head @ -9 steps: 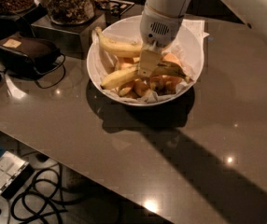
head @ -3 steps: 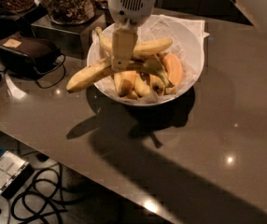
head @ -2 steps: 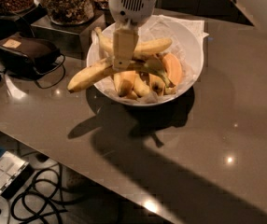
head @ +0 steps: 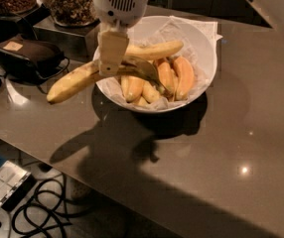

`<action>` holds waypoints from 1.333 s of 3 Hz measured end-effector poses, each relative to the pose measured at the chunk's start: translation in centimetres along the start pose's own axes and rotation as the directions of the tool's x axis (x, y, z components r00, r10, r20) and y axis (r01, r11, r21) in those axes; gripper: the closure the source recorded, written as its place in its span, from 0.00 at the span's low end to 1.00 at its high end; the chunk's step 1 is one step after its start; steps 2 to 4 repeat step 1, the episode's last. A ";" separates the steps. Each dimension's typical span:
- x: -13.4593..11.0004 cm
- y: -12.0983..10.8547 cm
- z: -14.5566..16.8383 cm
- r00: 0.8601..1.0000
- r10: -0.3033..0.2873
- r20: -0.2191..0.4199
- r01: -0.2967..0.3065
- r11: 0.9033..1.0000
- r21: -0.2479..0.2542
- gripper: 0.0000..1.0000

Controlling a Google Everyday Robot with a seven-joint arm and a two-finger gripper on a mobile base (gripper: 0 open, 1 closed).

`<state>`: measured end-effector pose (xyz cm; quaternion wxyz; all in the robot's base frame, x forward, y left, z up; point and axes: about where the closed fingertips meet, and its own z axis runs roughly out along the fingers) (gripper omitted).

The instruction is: Pick banana from white bowl

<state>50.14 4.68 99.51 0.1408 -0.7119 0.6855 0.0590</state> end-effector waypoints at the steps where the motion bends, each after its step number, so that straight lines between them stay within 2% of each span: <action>1: -2.6 2.2 -1.2 0.995 -0.092 0.043 0.093 0.996 -0.004 1.00; 4: -2.6 2.2 -1.2 0.995 -0.092 0.043 0.093 0.996 -0.004 1.00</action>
Offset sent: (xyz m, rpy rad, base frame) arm 0.0000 0.0000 0.0000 0.0000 0.0000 0.0000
